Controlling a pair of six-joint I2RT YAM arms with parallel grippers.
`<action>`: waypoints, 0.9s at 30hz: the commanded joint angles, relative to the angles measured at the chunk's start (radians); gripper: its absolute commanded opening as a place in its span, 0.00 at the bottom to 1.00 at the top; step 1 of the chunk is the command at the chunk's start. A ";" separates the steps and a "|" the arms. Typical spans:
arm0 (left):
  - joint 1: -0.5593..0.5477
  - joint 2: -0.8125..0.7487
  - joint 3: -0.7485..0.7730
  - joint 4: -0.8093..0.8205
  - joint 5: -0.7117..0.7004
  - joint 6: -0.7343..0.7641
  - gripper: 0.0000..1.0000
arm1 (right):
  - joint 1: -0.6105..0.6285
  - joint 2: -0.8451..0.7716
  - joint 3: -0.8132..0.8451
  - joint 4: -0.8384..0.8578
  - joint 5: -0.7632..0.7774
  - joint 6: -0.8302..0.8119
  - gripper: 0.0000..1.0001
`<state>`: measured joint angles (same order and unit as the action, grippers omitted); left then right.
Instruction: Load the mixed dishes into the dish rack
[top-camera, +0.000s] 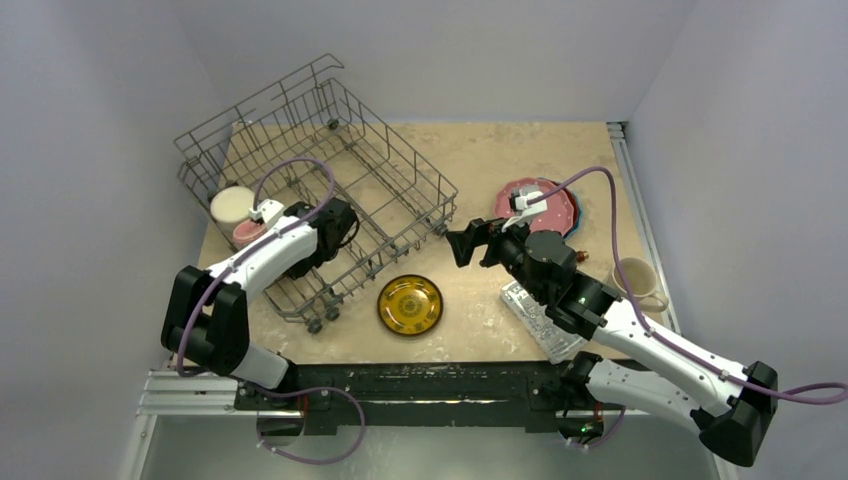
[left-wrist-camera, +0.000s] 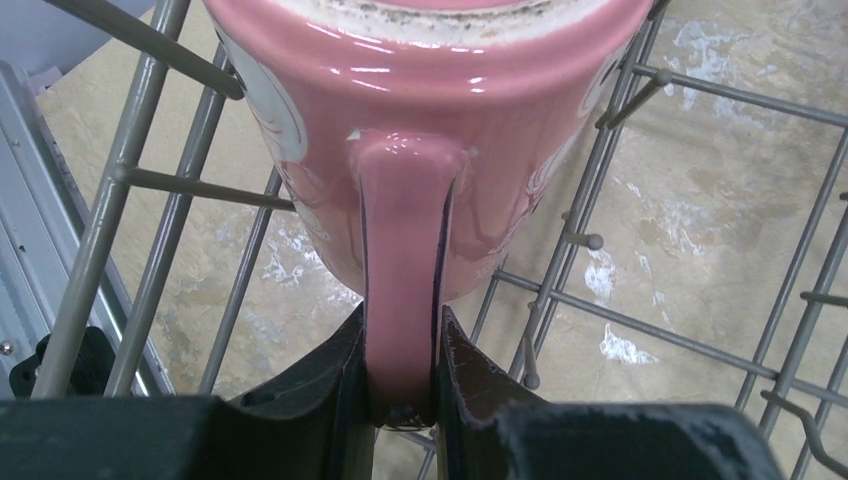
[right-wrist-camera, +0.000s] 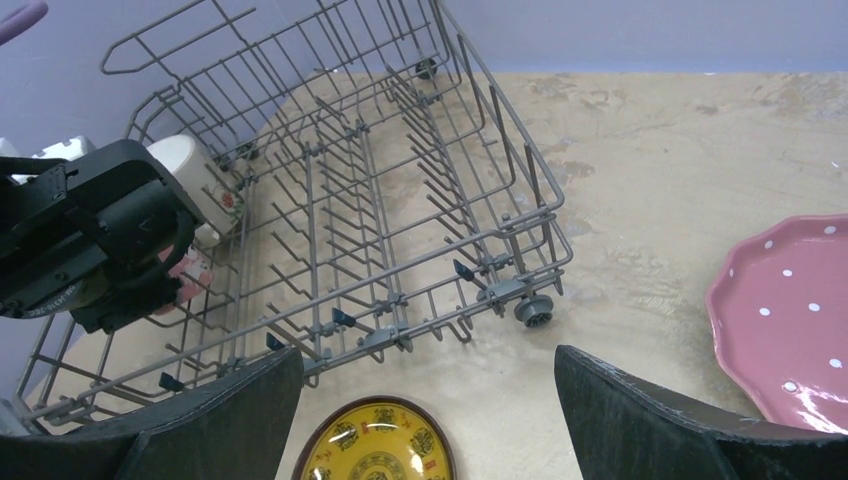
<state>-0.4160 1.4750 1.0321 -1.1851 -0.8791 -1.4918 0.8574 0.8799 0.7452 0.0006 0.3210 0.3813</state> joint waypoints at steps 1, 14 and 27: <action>0.013 0.019 0.021 0.003 -0.117 -0.059 0.18 | 0.003 0.006 0.006 0.004 0.021 -0.012 0.98; 0.023 0.038 0.011 0.067 -0.009 0.011 0.61 | 0.003 0.008 0.022 0.001 0.023 -0.016 0.98; 0.032 -0.101 -0.076 0.253 0.153 0.282 0.78 | 0.003 0.051 0.020 0.023 0.001 -0.002 0.98</action>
<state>-0.3817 1.4136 0.9745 -1.0554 -0.8310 -1.2987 0.8574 0.9272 0.7456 -0.0074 0.3229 0.3809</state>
